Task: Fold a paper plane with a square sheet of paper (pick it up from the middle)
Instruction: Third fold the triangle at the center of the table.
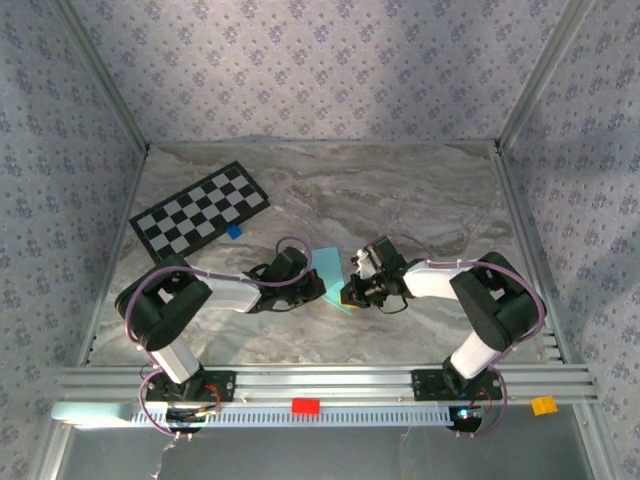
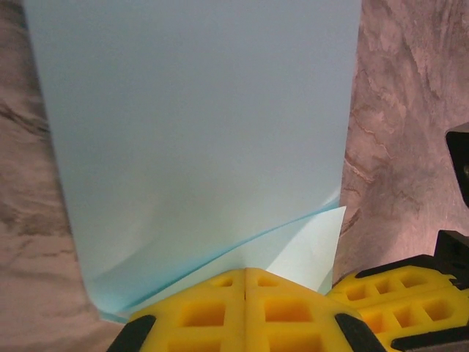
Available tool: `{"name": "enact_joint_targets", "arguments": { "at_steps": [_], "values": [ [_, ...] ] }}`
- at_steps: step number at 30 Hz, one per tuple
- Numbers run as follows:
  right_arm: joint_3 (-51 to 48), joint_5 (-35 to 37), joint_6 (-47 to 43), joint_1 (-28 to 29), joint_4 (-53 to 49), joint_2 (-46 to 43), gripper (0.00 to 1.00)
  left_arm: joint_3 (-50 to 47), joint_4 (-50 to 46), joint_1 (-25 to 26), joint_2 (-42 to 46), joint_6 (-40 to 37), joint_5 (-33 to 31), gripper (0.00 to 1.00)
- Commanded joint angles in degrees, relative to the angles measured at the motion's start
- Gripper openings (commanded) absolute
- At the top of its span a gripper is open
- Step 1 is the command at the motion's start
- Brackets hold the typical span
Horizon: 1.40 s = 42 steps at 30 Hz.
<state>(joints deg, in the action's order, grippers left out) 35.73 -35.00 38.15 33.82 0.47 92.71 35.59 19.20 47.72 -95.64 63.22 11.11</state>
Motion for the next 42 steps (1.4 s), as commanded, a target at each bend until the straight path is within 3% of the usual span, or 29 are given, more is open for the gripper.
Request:
{"name": "enact_joint_targets", "arguments": {
  "at_steps": [1,13,25,34,42],
  "values": [
    [-2.3,3.7,0.0,-0.2,-7.2,2.4,0.00,-2.5,-4.0,-2.2,0.8,-2.0,-5.7,0.04],
    [-2.3,3.5,0.0,-0.1,-7.2,2.8,0.00,-6.5,-2.0,-5.4,3.3,-2.5,-6.0,0.05],
    [-2.2,3.5,0.6,-0.1,-6.9,2.1,0.00,-2.5,-7.6,-4.6,11.7,-4.1,-5.8,0.10],
    [-2.1,3.8,0.9,-0.2,-6.7,1.9,0.00,1.3,-2.3,0.1,4.5,-2.2,-3.3,0.10],
    [-1.8,3.0,0.5,-0.2,-6.1,0.7,0.00,-2.0,1.1,0.2,-1.9,1.6,-5.7,0.06]
  ]
}}
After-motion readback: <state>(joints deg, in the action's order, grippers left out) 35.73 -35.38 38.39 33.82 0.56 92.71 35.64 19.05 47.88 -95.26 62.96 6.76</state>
